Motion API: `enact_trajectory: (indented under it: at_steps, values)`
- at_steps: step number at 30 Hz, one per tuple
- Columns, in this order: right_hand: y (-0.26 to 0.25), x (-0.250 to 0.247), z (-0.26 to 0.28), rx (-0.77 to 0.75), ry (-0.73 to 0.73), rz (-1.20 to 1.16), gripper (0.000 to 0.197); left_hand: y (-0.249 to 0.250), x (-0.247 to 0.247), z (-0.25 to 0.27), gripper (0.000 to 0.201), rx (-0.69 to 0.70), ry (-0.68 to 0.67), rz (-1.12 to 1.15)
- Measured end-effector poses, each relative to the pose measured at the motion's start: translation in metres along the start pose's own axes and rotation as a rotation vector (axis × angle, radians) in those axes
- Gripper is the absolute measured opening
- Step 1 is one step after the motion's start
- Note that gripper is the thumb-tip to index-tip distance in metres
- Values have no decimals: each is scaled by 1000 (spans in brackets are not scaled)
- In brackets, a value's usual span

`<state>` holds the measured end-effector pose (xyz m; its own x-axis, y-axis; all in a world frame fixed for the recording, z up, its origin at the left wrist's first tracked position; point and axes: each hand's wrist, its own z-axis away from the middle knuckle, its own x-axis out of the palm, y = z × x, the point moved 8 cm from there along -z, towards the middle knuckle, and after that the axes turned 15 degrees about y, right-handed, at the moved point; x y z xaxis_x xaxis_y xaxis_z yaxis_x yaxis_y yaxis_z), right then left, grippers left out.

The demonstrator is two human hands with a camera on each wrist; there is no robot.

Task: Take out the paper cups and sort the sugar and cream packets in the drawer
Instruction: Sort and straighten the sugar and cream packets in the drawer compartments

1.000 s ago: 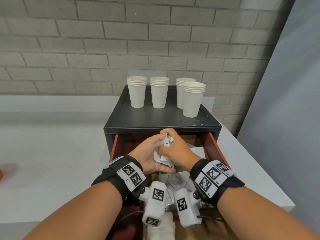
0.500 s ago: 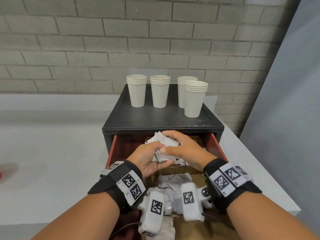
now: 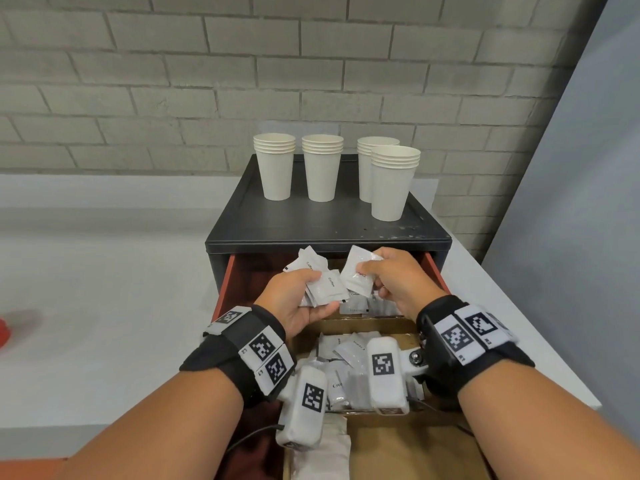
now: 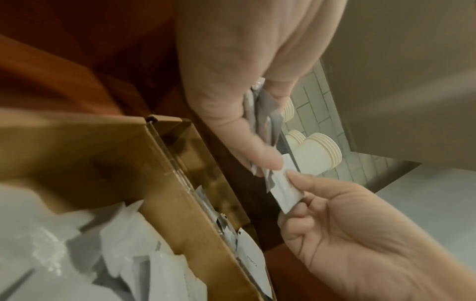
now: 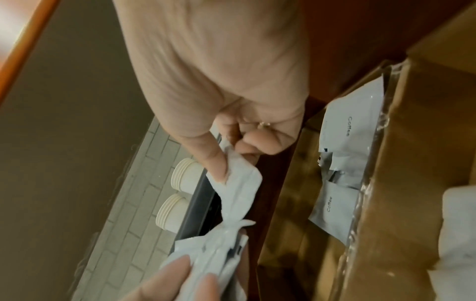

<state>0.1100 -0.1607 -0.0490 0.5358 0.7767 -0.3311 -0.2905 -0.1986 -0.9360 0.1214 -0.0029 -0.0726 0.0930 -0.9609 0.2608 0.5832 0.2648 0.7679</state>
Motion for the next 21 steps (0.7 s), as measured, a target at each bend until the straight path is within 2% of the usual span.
enact_trajectory:
  at_steps: [3,8,11,14,18,21]
  values:
    - [0,-1,1,9,-4,-1,17,0,-1,1,28,7,21,-1]
    - [0,4,5,29,-47,-38,18,-1,-2,1,39,12,20,6]
    - [-1,4,7,57,-66,-97,9,-1,-3,0,36,11,12,0]
    - [-1,4,7,67,-80,-143,11,-1,-3,0,29,10,17,-2]
    - [-3,5,6,1,-81,-90,10,-1,-3,1,15,-4,16,21]
    - [-7,7,8,-78,-118,-6,14,-1,-3,0,18,0,12,37]
